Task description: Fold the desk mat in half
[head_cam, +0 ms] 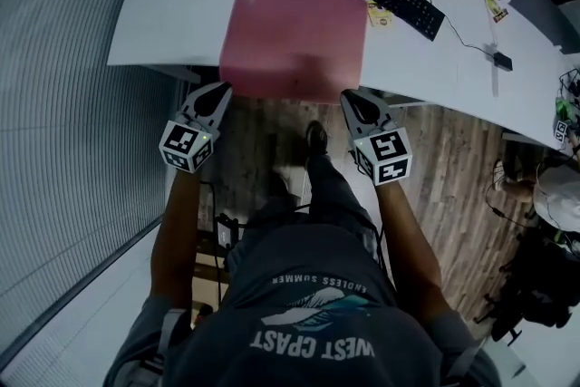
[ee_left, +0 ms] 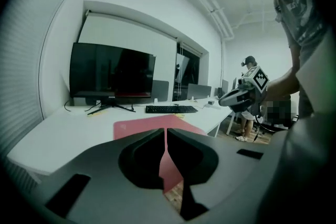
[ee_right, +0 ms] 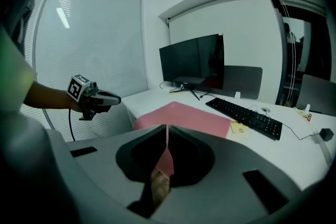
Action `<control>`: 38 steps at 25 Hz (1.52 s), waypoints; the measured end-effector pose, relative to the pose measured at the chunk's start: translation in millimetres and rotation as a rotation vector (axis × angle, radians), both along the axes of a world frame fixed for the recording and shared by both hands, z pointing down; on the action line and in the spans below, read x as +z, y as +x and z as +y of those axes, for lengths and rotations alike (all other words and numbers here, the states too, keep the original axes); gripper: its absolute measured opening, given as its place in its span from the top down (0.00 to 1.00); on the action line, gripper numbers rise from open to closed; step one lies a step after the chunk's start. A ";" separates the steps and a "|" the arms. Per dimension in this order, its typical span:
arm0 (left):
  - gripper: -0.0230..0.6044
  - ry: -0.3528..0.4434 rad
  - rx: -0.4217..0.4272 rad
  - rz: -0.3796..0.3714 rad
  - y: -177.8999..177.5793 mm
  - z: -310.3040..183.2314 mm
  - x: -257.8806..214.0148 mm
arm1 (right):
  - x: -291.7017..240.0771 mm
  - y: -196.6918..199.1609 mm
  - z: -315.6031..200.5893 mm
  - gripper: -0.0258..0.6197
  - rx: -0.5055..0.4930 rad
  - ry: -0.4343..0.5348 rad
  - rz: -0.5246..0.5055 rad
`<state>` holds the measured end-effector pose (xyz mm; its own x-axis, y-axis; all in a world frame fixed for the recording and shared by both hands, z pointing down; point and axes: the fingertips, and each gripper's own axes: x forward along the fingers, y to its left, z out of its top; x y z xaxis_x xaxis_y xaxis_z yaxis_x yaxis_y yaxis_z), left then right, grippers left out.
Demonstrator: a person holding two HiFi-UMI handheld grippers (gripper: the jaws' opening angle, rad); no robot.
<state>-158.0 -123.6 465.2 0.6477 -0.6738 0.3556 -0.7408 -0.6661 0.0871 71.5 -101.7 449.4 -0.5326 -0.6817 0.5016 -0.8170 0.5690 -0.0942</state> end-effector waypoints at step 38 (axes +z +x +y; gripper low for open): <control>0.51 -0.475 -0.124 0.054 -54.0 -23.1 248.1 | 263.4 48.7 10.9 0.81 -0.060 -0.416 0.210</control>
